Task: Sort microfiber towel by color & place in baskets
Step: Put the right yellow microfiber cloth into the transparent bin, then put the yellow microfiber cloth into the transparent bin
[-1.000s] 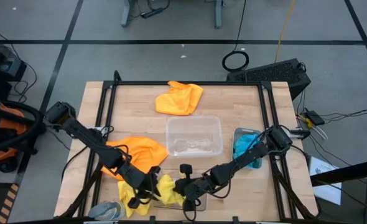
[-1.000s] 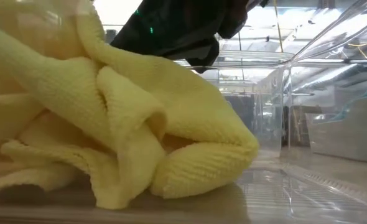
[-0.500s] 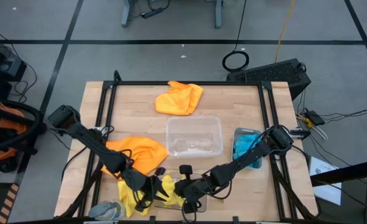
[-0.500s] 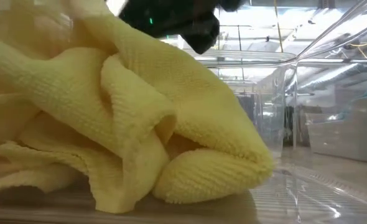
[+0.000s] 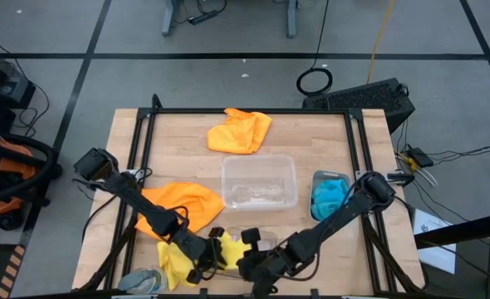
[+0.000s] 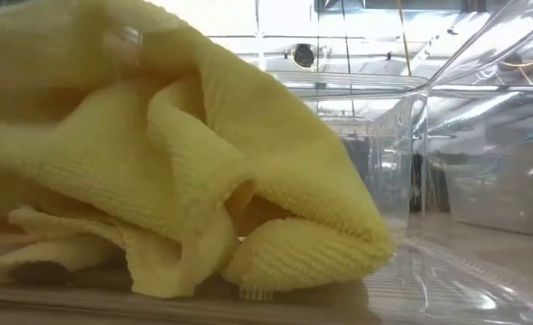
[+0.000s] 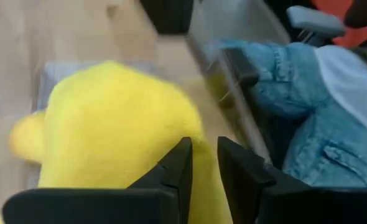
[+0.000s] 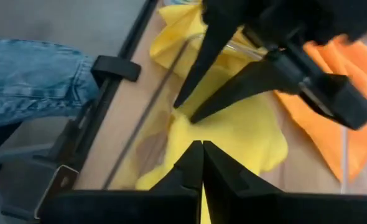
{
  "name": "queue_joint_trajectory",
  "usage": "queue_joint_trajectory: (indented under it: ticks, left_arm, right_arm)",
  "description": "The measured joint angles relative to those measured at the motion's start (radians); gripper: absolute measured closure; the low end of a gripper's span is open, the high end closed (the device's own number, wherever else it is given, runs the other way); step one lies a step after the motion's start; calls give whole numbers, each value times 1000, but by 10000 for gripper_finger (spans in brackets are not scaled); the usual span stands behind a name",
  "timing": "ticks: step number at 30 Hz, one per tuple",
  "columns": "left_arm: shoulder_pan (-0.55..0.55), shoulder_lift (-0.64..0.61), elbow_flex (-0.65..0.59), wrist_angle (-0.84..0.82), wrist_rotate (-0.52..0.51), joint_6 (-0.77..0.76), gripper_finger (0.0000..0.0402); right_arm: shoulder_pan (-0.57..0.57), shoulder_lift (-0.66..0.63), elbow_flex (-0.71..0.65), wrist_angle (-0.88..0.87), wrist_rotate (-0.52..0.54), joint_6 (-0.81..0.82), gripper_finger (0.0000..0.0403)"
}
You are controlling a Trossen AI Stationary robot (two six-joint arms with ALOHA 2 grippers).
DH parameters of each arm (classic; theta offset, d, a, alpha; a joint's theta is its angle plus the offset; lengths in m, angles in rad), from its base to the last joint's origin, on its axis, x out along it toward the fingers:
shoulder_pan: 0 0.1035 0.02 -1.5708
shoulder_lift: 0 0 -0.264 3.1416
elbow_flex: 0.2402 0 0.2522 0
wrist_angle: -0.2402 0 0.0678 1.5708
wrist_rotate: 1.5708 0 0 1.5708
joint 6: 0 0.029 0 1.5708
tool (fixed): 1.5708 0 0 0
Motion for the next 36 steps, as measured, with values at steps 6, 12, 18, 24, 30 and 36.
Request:
queue_joint_trajectory:
  ticks: [6,12,18,24,30,36]
  left_arm:
    - [1,-64,9,-23,29,1,320]
    - [1,-186,9,-142,27,-18,320]
    - [-29,-298,10,-379,-7,-103,320]
    - [-106,-366,10,-600,-36,-233,320]
    - [-194,-354,7,-669,-105,-318,318]
    - [-224,-348,7,-676,-221,-320,259]
  right_arm:
    - [-16,43,0,1,2,-30,403]
    - [-52,98,3,15,-25,-20,403]
    - [-56,84,1,-7,-33,-23,403]
    - [-28,47,-2,-27,13,-27,403]
    - [-1,45,-2,-27,27,4,403]
    - [6,45,-2,-26,25,10,403]
